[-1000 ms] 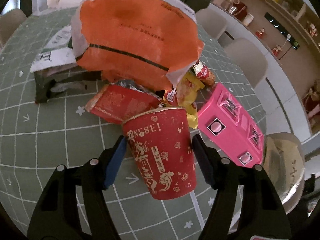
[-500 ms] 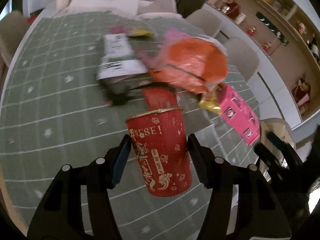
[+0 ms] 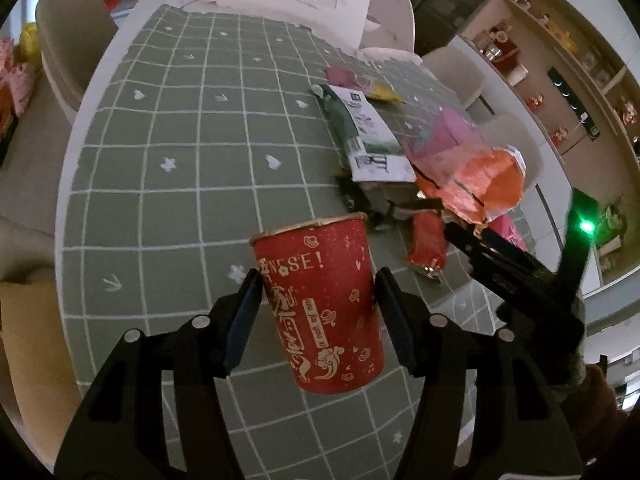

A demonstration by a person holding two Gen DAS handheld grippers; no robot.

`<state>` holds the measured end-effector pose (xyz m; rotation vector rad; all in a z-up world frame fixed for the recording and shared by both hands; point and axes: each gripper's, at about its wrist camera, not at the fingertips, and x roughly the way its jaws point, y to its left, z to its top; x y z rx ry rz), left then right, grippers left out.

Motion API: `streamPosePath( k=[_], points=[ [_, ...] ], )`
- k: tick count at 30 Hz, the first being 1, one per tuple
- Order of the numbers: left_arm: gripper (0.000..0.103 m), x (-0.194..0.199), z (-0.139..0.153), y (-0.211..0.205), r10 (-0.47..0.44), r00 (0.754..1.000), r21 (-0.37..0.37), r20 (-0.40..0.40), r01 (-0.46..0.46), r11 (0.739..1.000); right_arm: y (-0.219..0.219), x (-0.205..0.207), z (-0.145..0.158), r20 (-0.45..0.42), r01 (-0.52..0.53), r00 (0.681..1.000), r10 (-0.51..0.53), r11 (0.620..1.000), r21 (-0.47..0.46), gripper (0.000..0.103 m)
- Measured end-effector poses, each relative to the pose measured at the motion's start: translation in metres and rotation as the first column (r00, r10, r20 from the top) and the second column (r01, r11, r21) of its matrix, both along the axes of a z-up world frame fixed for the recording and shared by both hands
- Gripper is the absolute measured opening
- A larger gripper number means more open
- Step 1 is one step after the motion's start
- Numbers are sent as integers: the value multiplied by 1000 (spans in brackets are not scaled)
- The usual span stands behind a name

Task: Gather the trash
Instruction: 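Lift the red cup with the left tool while the right tool grasps the red wrapper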

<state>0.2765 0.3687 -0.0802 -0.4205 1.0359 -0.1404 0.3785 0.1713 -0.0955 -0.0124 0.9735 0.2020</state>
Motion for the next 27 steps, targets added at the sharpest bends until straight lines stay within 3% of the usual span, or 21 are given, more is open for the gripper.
streamPosePath(
  k=[7,10,12,14,15,17,27],
  points=[
    [55,4,1,4,14,1000,-6,20,-14,1000,7,16,-21,-59,17,998,-20,998,-57,81],
    [56,6,3,2,5,1000,-12,30,-4,1000,2,15,-25,-97,18,995,-20,999,-29,81],
    [55,7,4,0,-4,999,-10,36,4,1000,1,14,-25,-116,6,993,-6,1000,-5,68],
    [56,9,4,-2,-10,999,-15,37,11,1000,0,10,-24,-136,-22,990,23,1000,13,32],
    [56,11,3,-5,-16,999,-18,37,17,1000,0,7,-21,-136,-33,990,32,999,0,29],
    [56,12,3,-9,-26,999,-24,38,26,999,-3,-1,-14,-117,-52,992,50,998,-17,12],
    [56,17,7,-68,-123,991,-13,50,124,992,-84,-54,40,-7,-1,1000,2,997,82,6]
  ],
)
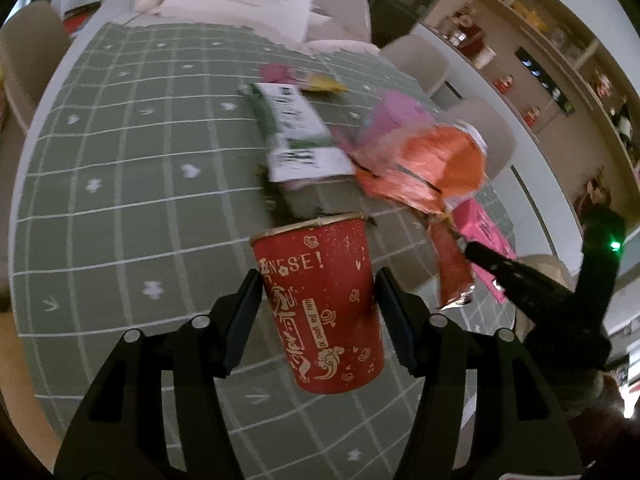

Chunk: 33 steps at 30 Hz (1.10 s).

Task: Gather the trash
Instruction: 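Lift the red cup with the left tool while the right tool grasps the red wrapper, then carry the red cup to the bin and release it with the left tool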

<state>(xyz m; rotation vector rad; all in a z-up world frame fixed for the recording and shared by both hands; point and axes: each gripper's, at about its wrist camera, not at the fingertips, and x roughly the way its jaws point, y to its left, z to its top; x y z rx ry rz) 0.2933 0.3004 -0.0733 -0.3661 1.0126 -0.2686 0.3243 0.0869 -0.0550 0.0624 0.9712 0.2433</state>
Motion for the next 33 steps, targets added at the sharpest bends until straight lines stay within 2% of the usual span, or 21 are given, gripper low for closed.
streamPosePath(
  k=[4,6,10,13,15,16,17,20,24,29,33],
  points=[
    [56,-2,3,-32,-23,1000,12,10,23,1000,-30,-13,8,44,-1,999,0,1000,12,6],
    [56,-4,3,-47,-8,1000,32,6,7,999,-44,-16,9,77,-17,997,20,999,-37,6],
    [56,-11,0,-70,7,1000,24,-29,-6,1000,-73,-15,-9,59,-36,998,37,999,-18,6],
    [56,-18,-1,-83,13,999,57,-41,-10,998,-89,-16,-29,22,-53,998,52,997,62,9],
    [56,-23,1,-86,29,999,59,-40,-26,998,-90,-18,-37,22,-74,997,73,994,80,29],
    [56,-24,1,-87,36,999,61,-39,-33,998,-92,-18,-42,21,-93,996,92,990,102,46],
    [56,-26,1,-87,47,998,63,-40,-44,997,-91,-17,-45,15,-106,994,105,987,121,52],
    [56,-30,-2,-84,69,996,68,-56,-65,996,-87,-16,-53,-6,-143,989,145,981,129,57],
    [56,-34,-5,-81,83,994,75,-69,-78,994,-75,-12,-61,-34,-138,989,145,980,140,58],
    [56,-38,-5,-70,100,993,91,-64,-94,991,-55,-8,-69,-58,-113,991,118,990,88,60],
    [56,-38,-10,-58,101,992,77,-72,-95,993,-49,-5,-74,-71,-76,994,79,996,45,64]
  ],
)
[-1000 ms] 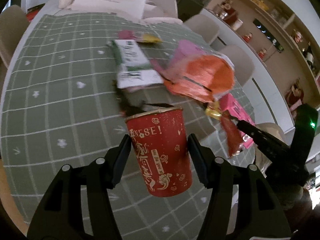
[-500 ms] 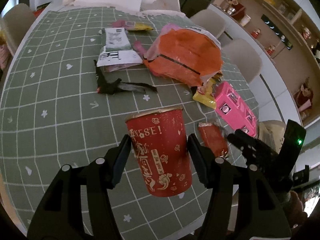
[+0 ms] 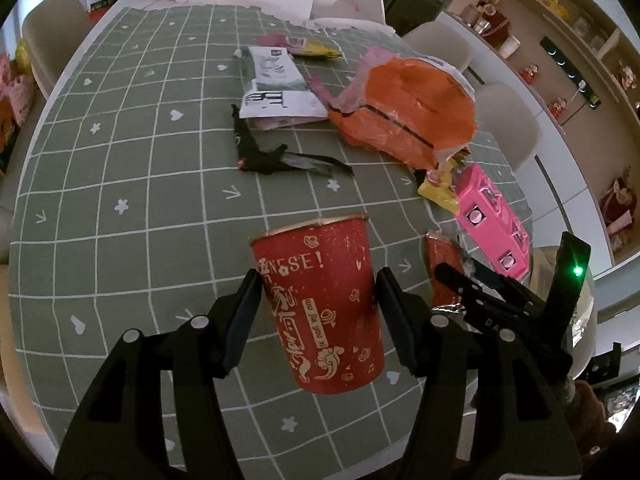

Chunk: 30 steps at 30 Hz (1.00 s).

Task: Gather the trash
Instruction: 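Carry the red cup to the bin and release it with the left tool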

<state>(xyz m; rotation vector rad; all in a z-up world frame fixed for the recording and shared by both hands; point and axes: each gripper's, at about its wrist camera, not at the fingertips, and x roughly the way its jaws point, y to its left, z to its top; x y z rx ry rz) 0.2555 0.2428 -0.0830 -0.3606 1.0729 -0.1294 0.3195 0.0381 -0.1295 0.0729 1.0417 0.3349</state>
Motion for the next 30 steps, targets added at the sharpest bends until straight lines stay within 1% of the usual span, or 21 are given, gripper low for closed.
streamPosePath(
  k=[4,8,9,10,11,12,13,14,15,16,18,21,25,30],
  points=[
    [56,1,-7,11,-2,1000,-17,-18,2,1000,11,-1,-3,8,32,999,-31,998,-60,68],
    [56,3,-12,18,-22,999,-30,-25,21,999,31,-2,-5,16,15,1000,-12,981,-196,70],
    [56,4,-13,20,-27,999,-31,-26,26,999,29,0,-5,7,36,999,-35,982,-183,70],
    [56,5,-13,22,-32,999,-32,-27,31,999,29,1,-4,4,46,999,-47,983,-178,67],
    [56,6,-14,24,-38,999,-33,-27,37,999,28,1,-3,3,68,998,-68,981,-180,60],
    [56,7,-14,25,-41,999,-34,-27,41,999,27,1,-2,3,75,997,-76,982,-174,56],
    [56,8,-14,27,-46,999,-37,-26,45,998,26,0,2,7,84,996,-84,983,-161,47],
    [56,9,-14,28,-50,998,-39,-24,49,998,27,-2,6,19,88,996,-86,983,-163,40],
    [56,11,-14,28,-54,998,-41,-22,53,998,29,-4,11,36,90,996,-85,981,-172,39],
    [56,13,-13,27,-60,998,-44,-19,59,997,30,-8,21,74,92,994,-79,978,-185,37],
    [56,16,-12,25,-70,997,-48,-14,69,996,31,-14,38,131,96,989,-69,974,-207,36],
    [56,21,-6,13,-98,995,-56,1,98,994,27,-20,67,191,106,979,-66,972,-209,35],
    [56,25,5,-14,-149,988,-59,33,151,987,6,-30,94,244,137,966,-87,971,-196,35],
    [56,28,22,-62,-224,972,-55,74,228,972,-32,-42,115,289,195,948,-136,963,-187,35]
  ],
)
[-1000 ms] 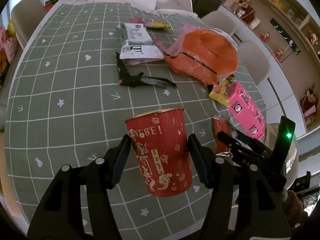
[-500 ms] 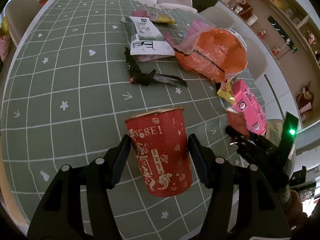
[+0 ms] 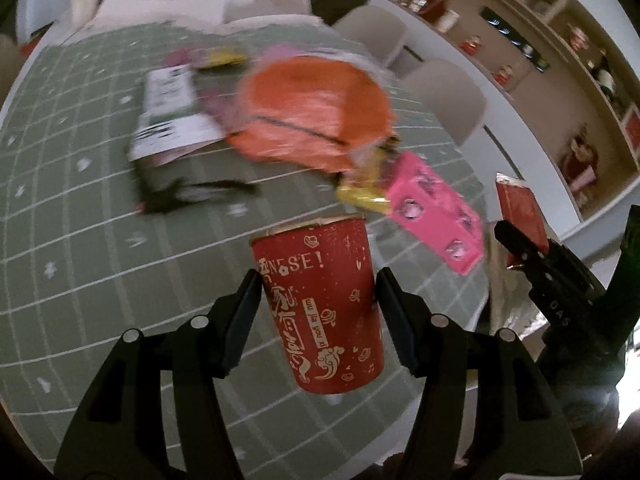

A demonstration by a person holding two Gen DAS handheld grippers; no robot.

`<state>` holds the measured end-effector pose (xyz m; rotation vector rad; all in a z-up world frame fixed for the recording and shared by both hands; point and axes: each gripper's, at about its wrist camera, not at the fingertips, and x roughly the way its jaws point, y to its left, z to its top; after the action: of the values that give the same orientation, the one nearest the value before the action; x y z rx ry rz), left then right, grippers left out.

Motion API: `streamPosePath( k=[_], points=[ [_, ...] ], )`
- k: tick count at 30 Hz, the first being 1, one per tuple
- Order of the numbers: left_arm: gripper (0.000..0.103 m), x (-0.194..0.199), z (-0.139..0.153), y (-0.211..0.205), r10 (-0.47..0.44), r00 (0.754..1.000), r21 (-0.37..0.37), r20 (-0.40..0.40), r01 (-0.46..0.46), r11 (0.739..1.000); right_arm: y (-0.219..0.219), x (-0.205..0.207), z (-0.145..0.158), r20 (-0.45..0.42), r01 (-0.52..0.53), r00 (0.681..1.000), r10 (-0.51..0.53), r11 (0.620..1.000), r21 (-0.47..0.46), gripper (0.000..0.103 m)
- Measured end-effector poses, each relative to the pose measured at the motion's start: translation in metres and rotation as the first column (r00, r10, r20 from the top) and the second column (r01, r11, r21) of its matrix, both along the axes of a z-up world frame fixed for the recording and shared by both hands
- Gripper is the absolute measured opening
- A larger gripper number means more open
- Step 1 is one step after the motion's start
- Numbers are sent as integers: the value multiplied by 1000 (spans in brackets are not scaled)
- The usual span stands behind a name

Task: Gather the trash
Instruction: 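Carry the red cup to the bin and release it with the left tool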

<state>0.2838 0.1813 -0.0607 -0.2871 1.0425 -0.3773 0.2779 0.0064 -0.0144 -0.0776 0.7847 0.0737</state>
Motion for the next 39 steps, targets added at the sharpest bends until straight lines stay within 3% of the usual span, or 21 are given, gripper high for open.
streamPosePath(
  k=[5,9,14,16,19,21,23,25,27,31,39],
  points=[
    [56,3,18,-64,-114,993,-18,39,115,993,-74,-22,16,41,125,991,-125,992,8,35],
    [56,11,33,-139,-266,963,-67,53,269,961,-148,-55,28,85,260,962,-260,965,9,35],
    [56,10,59,-255,-451,886,-98,106,461,882,-248,-106,37,142,450,884,-445,893,2,35],
    [56,8,70,-300,-511,848,-96,142,526,845,-276,-122,36,152,499,856,-494,867,7,35],
    [56,1,84,-382,-603,772,-96,202,629,772,-326,-152,31,155,569,810,-566,822,30,35],
    [57,1,81,-428,-637,742,-91,209,664,743,-346,-164,27,153,590,795,-588,807,38,35],
    [57,6,72,-464,-657,728,-77,198,680,730,-363,-174,23,146,604,783,-605,795,51,35],
    [57,11,57,-496,-669,725,-42,166,683,729,-374,-182,20,145,608,779,-610,792,64,35],
    [57,20,27,-519,-671,737,41,84,670,741,-383,-188,17,151,601,781,-605,795,77,35],
    [57,25,-21,-519,-656,752,138,-62,658,740,-393,-189,12,159,579,795,-586,810,93,35],
    [58,4,-45,-485,-667,738,253,-106,668,699,-399,-157,-4,124,510,842,-526,849,137,35]
  ],
)
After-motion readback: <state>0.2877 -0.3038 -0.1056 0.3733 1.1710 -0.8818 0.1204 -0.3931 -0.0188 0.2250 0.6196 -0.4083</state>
